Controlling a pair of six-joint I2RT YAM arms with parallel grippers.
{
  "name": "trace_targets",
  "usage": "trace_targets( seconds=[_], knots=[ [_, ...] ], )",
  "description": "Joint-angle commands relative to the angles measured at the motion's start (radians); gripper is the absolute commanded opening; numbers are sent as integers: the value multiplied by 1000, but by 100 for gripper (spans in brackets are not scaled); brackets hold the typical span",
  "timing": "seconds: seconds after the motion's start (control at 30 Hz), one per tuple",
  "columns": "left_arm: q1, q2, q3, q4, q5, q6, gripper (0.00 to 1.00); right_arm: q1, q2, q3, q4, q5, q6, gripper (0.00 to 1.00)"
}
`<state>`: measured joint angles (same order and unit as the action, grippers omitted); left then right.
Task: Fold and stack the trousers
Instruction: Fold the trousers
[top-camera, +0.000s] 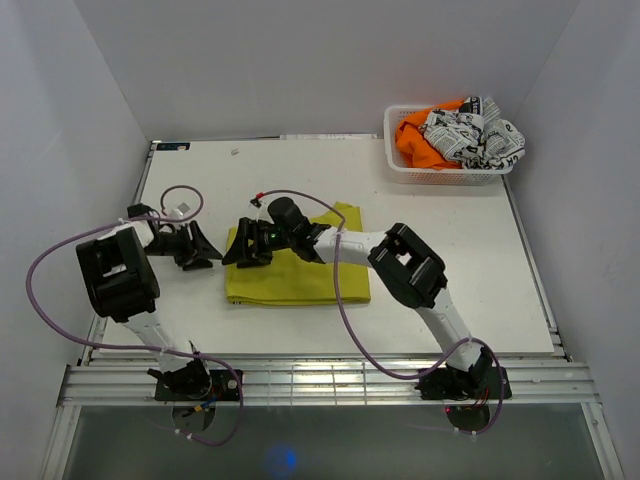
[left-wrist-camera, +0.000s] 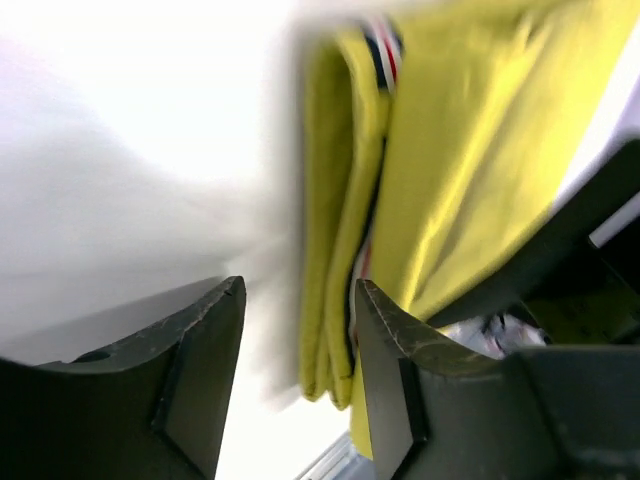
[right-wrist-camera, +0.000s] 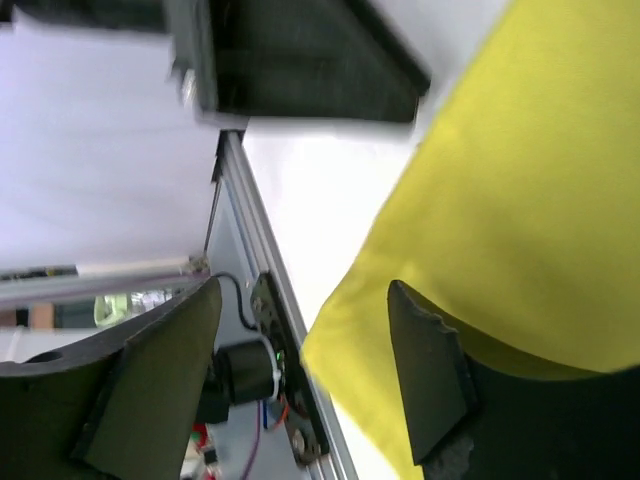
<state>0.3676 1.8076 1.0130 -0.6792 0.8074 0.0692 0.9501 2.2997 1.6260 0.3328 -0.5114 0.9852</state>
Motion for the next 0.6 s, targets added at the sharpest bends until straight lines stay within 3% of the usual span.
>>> trace_targets(
  seconds=[0.0,0.17,0.23,0.37,0.47,0.5,0.57],
  knots=[
    [68,-80,137,-16,-85,29,62,-54,-207,-38,61,-67,-138,74],
    [99,-160,268,-118,-30,128,76,-155,-403,-173,-24,-186,-348,95],
    [96,-186,308,-240,179,271,76,-214,-483,-207,-143,-219,-472,97],
    [15,-223,265,-310,392,330,72,-299,-585,-352,-282,-311,-620,97],
    [-85,-231,184,-193,441,213,70,-384,-606,-457,-279,-375,-629,97],
    [-108,-229,159,-68,443,161,68,-425,-586,-463,-279,-392,-635,95],
    [-153,-205,84,77,449,-33,66,-462,-553,-451,-279,-429,-646,92]
  ],
)
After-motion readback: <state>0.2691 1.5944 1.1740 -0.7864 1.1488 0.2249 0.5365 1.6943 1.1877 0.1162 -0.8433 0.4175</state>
